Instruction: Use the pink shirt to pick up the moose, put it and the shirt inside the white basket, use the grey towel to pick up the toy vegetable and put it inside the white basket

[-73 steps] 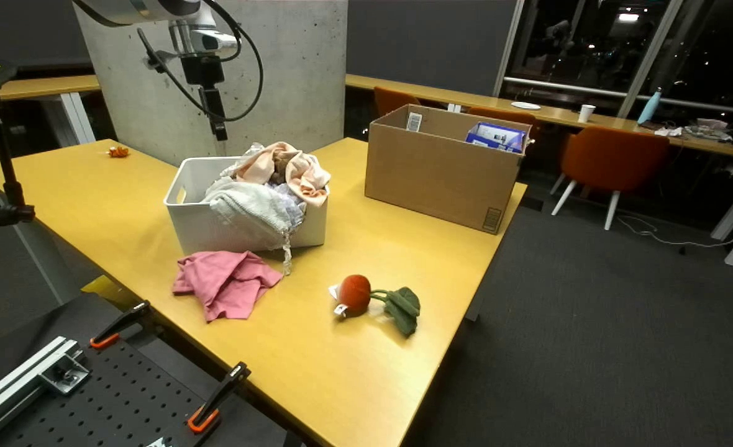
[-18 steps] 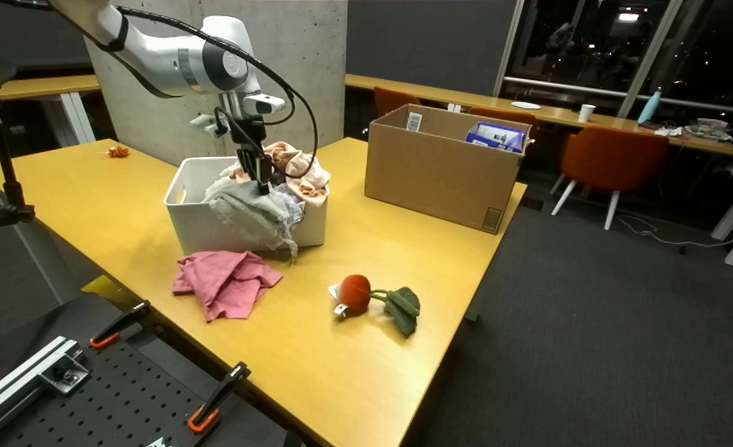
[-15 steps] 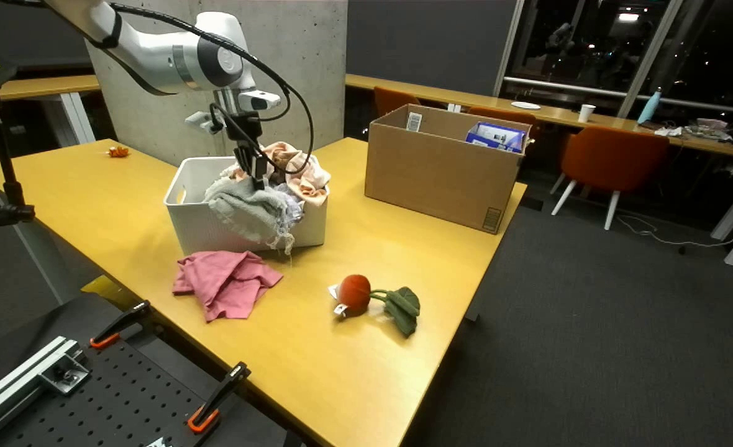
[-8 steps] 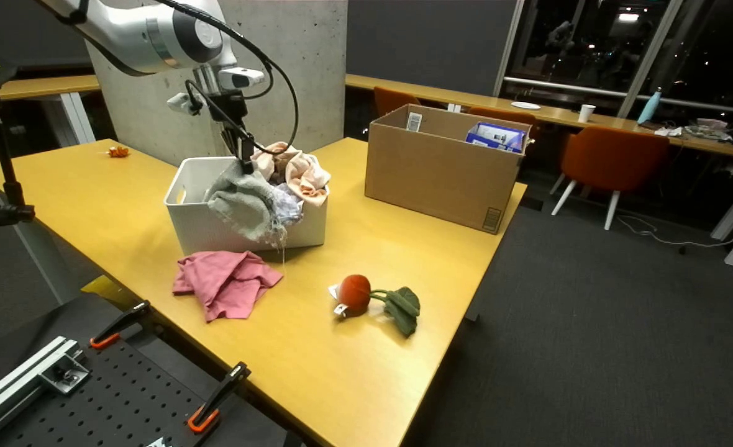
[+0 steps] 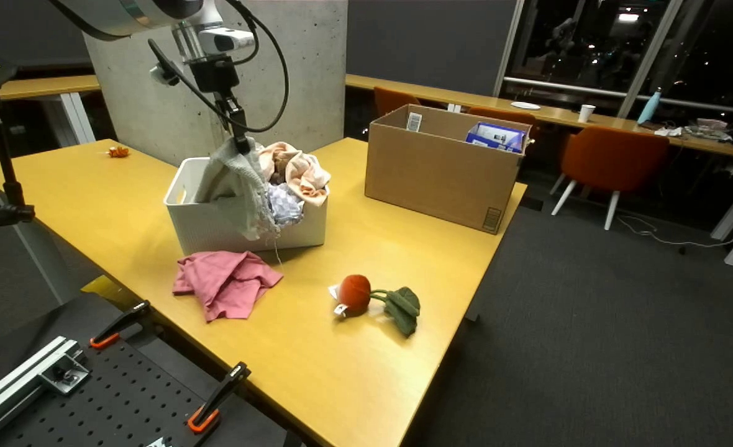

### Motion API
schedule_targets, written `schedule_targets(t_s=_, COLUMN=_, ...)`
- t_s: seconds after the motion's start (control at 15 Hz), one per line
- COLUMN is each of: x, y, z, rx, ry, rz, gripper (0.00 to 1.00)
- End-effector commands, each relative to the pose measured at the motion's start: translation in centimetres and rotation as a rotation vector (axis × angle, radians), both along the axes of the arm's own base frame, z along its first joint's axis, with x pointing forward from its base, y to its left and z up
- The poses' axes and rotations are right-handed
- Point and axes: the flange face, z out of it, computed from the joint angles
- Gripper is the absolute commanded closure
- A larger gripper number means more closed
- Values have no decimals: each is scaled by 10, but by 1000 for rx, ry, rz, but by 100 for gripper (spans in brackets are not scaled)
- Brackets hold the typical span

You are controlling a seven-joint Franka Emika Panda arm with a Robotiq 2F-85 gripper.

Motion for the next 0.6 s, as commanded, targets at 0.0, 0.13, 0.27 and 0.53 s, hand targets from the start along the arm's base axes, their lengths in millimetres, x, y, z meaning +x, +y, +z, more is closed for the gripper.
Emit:
schedule_targets(t_s=0.0, x=-46, y=-41, z=19, rx=4, ry=-20, rz=-87, gripper=98)
schedule_targets(t_s=0.13, x=-73, y=-69, z=23, rx=13, ry=-26, rz=-148, gripper=98)
schedule_targets(t_s=0.27, x=-100, y=-94, z=26, rx=25, ry=-36, rz=-206, gripper=98)
schedule_targets(t_s=0.53, x=-143, y=-126, z=43, rx=28, ry=-62, rz=-278, gripper=98)
